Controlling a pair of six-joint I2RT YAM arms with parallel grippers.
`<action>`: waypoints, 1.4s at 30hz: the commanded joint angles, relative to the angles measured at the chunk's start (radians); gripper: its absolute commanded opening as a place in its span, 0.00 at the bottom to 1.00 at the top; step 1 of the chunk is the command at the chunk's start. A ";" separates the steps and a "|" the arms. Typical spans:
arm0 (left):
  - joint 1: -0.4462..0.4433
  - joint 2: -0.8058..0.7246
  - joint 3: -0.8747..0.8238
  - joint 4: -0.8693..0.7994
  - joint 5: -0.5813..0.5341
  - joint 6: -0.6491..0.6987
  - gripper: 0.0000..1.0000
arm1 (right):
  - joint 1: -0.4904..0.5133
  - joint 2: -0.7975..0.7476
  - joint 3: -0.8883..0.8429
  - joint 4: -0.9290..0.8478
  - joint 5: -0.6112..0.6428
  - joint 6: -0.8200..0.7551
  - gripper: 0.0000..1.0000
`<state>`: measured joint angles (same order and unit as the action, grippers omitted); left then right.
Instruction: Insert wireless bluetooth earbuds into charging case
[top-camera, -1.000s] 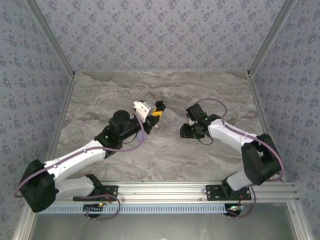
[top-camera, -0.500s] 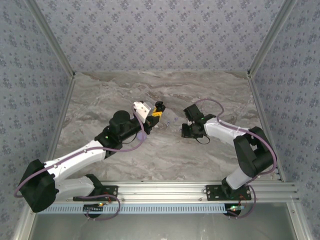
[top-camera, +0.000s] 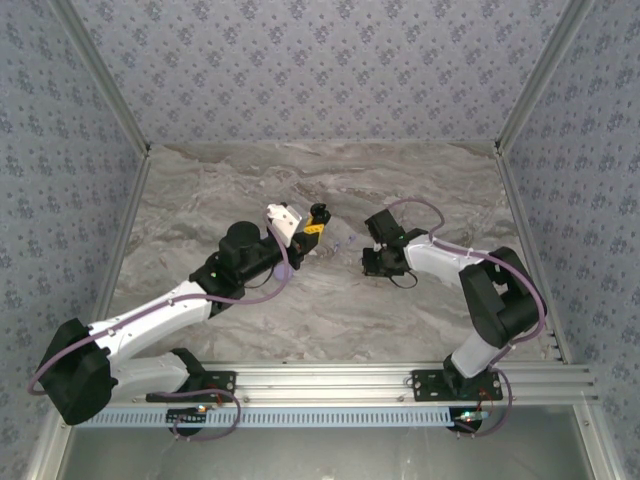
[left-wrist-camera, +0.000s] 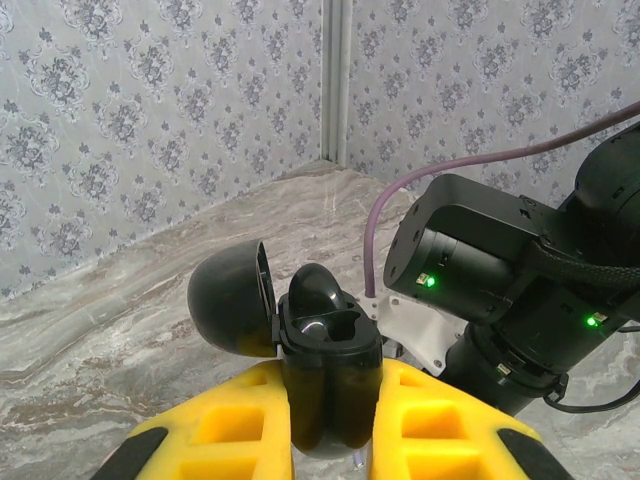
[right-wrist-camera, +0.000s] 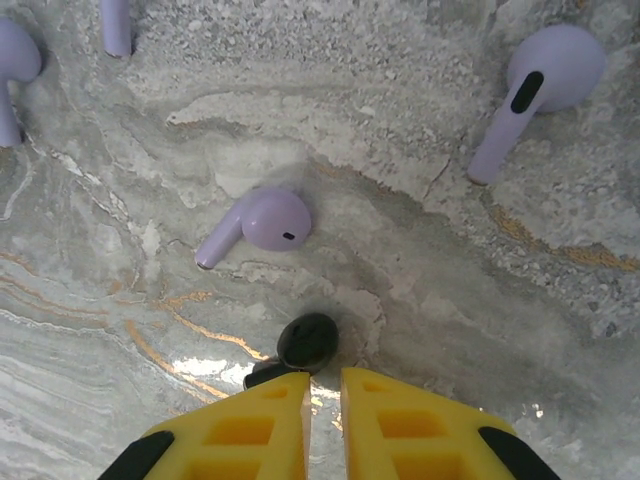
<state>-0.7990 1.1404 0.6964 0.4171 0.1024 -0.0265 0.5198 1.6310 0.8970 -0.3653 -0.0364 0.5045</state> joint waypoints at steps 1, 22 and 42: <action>-0.005 -0.021 -0.003 0.013 -0.009 0.005 0.00 | 0.007 0.010 0.036 0.004 0.020 -0.014 0.18; -0.004 -0.013 -0.001 0.012 -0.009 0.005 0.00 | 0.013 0.072 0.083 0.005 0.009 -0.038 0.19; -0.005 -0.025 -0.001 0.004 -0.016 0.016 0.00 | 0.153 0.227 0.318 -0.256 0.223 -0.146 0.20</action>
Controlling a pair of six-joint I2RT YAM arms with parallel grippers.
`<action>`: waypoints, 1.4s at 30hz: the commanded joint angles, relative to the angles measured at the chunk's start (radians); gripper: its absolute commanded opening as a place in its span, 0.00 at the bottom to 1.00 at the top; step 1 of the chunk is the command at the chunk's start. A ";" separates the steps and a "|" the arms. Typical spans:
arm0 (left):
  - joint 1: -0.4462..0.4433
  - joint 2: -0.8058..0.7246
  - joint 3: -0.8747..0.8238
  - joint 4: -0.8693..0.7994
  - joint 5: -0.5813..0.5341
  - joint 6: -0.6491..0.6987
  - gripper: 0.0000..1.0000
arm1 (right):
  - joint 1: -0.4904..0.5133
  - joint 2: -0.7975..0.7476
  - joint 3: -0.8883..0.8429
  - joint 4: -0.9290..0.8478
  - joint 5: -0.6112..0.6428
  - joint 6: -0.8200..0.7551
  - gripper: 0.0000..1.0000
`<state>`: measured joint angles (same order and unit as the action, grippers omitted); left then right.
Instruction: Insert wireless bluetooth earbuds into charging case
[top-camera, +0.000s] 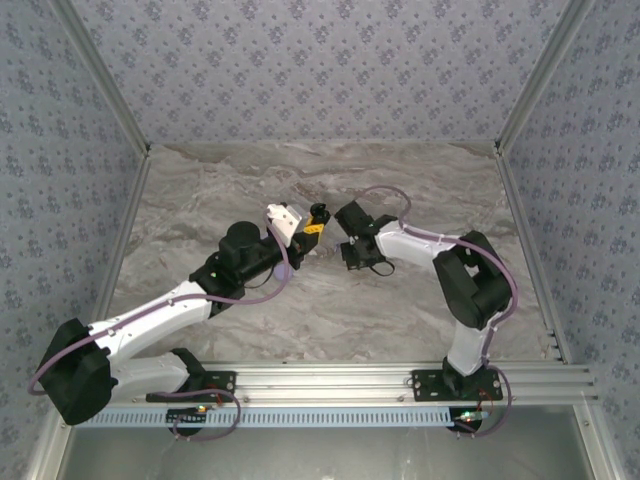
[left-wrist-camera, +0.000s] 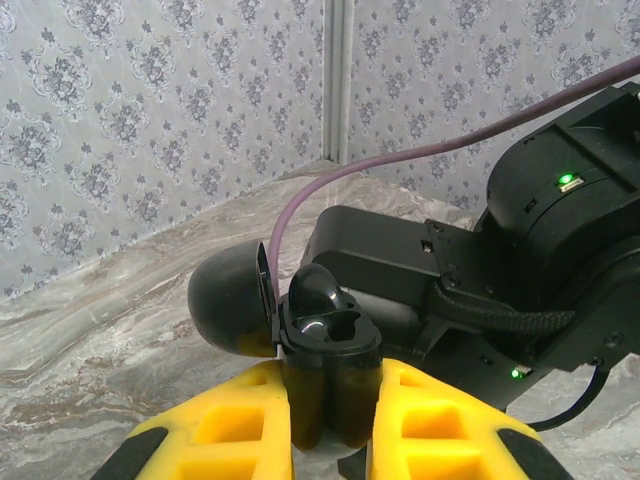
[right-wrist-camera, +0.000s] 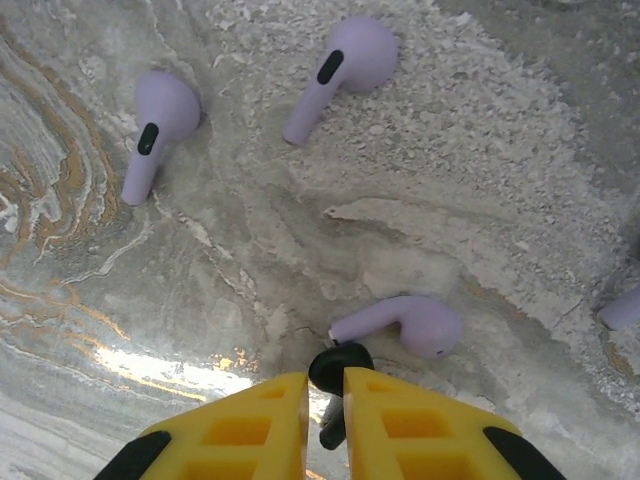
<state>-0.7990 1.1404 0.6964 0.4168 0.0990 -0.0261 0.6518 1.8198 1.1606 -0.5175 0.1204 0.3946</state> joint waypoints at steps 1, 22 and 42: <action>-0.005 -0.029 -0.002 0.003 -0.013 0.018 0.00 | 0.028 0.045 0.068 -0.116 0.075 -0.042 0.20; -0.005 -0.130 -0.065 0.001 -0.064 0.020 0.00 | -0.018 -0.082 0.041 -0.096 -0.035 0.005 0.28; -0.004 -0.130 -0.064 -0.009 -0.067 0.016 0.00 | -0.029 0.051 0.041 -0.042 -0.077 0.031 0.30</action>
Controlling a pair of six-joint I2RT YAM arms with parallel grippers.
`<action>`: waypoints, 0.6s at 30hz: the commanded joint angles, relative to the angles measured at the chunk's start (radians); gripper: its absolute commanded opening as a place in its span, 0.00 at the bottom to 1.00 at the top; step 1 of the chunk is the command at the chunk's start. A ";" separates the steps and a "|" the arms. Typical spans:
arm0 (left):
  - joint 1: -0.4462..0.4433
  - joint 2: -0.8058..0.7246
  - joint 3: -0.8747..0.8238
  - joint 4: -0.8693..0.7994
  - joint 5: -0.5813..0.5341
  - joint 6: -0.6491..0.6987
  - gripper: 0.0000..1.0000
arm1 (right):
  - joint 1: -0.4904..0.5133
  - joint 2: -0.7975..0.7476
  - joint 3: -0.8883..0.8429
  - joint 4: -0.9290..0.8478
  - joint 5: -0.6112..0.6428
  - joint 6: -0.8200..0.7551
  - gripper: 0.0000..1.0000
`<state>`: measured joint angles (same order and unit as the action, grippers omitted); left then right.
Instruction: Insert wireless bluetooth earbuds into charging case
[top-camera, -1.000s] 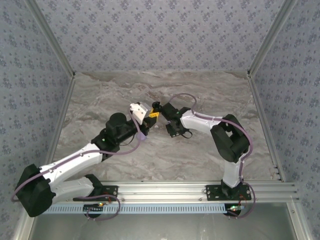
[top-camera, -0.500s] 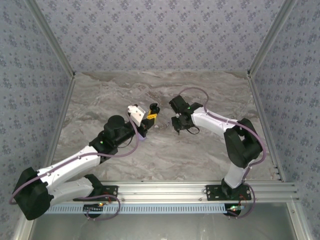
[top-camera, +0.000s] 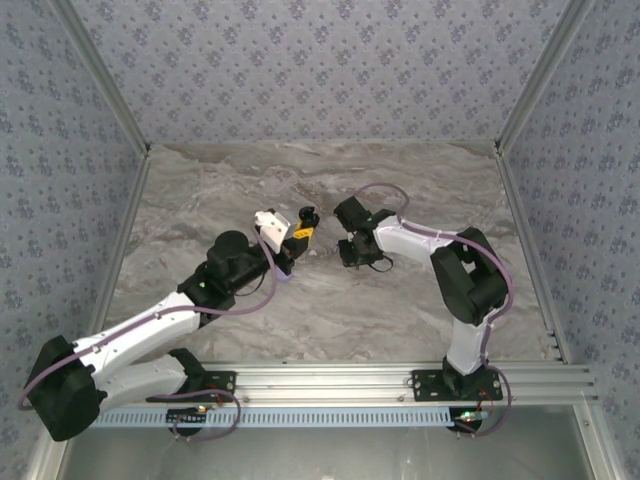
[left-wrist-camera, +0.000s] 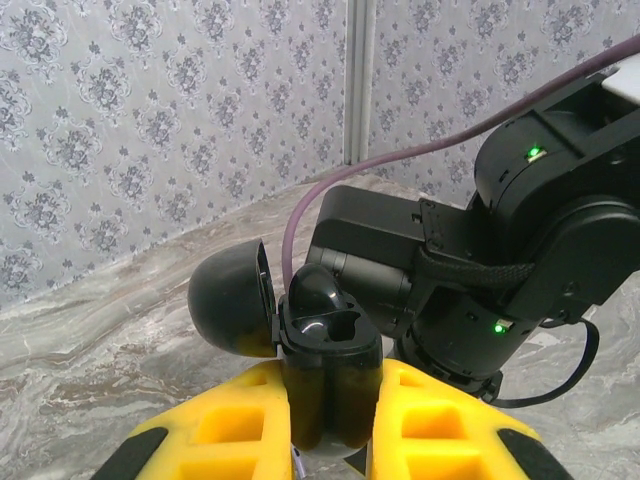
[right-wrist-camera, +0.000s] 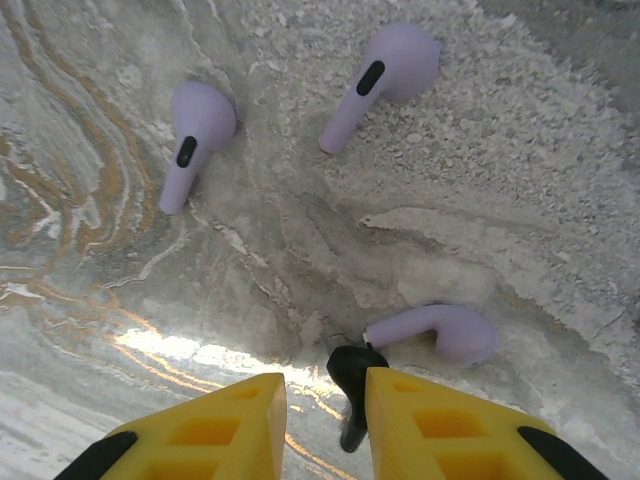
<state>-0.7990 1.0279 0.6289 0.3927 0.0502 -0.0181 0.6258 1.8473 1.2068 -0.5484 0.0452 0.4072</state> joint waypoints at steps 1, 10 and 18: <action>-0.005 -0.016 0.005 0.015 -0.018 0.008 0.00 | -0.004 0.027 -0.005 -0.014 0.000 0.017 0.30; -0.004 -0.011 0.008 0.013 -0.019 0.009 0.00 | 0.003 0.023 -0.001 -0.018 0.009 0.008 0.30; -0.005 -0.002 0.014 0.013 -0.017 0.011 0.00 | 0.005 -0.037 0.005 -0.025 0.019 0.009 0.30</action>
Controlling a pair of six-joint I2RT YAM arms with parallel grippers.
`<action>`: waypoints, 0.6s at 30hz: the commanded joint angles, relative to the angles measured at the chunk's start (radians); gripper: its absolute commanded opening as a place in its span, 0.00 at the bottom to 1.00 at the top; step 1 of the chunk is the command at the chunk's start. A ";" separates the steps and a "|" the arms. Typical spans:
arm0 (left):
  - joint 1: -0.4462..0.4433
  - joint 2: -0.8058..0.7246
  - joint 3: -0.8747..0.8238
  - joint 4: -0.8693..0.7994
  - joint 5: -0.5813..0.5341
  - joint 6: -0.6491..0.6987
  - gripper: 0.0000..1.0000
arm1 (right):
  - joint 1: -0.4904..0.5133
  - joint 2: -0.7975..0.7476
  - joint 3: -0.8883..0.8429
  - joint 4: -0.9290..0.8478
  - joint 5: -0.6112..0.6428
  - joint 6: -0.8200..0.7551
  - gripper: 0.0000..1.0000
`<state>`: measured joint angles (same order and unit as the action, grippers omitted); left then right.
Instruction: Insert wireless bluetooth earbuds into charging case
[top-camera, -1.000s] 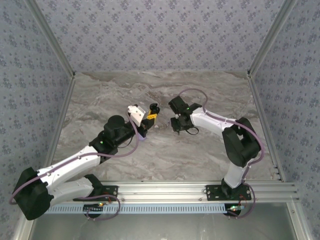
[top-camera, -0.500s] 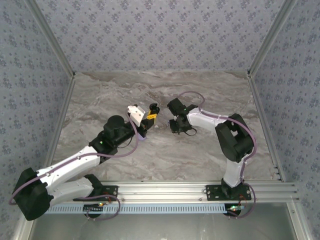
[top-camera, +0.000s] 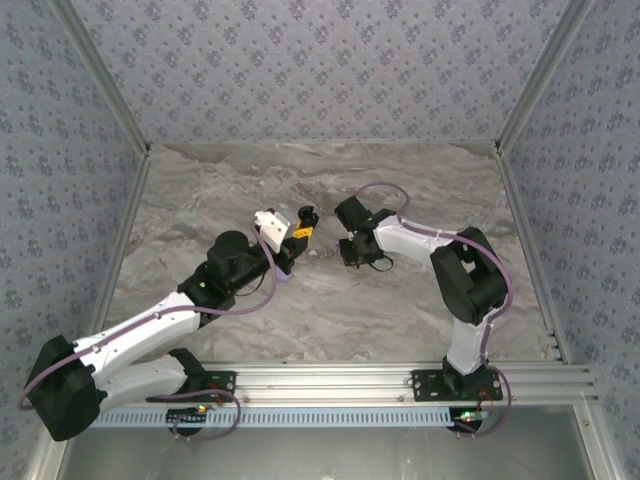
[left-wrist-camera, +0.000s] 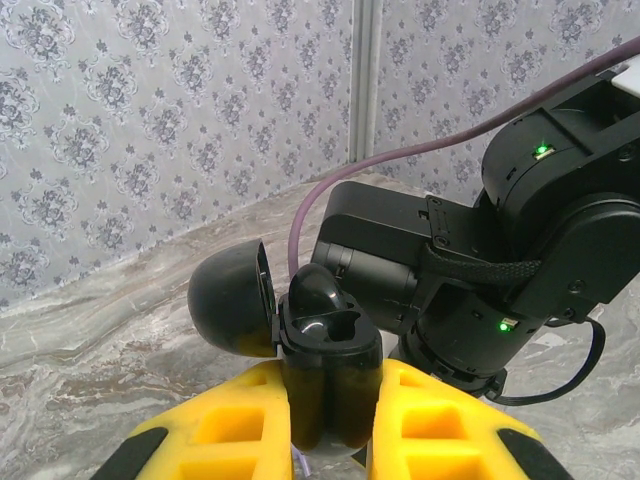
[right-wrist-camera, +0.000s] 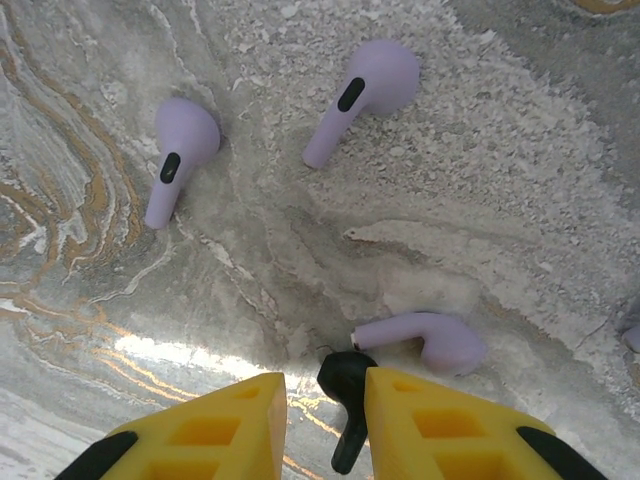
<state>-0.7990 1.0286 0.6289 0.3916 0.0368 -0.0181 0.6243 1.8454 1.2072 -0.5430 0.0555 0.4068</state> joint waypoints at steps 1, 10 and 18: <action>-0.005 -0.002 0.014 0.015 -0.003 0.011 0.00 | 0.008 -0.043 0.005 -0.037 0.017 0.009 0.30; -0.004 0.000 0.016 0.017 -0.002 0.012 0.00 | 0.007 -0.035 -0.006 -0.042 0.028 0.021 0.30; -0.004 -0.002 0.025 0.006 0.000 0.015 0.00 | 0.007 0.021 -0.003 -0.038 0.021 0.021 0.30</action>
<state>-0.7990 1.0302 0.6289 0.3912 0.0360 -0.0177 0.6270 1.8347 1.2068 -0.5571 0.0738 0.4076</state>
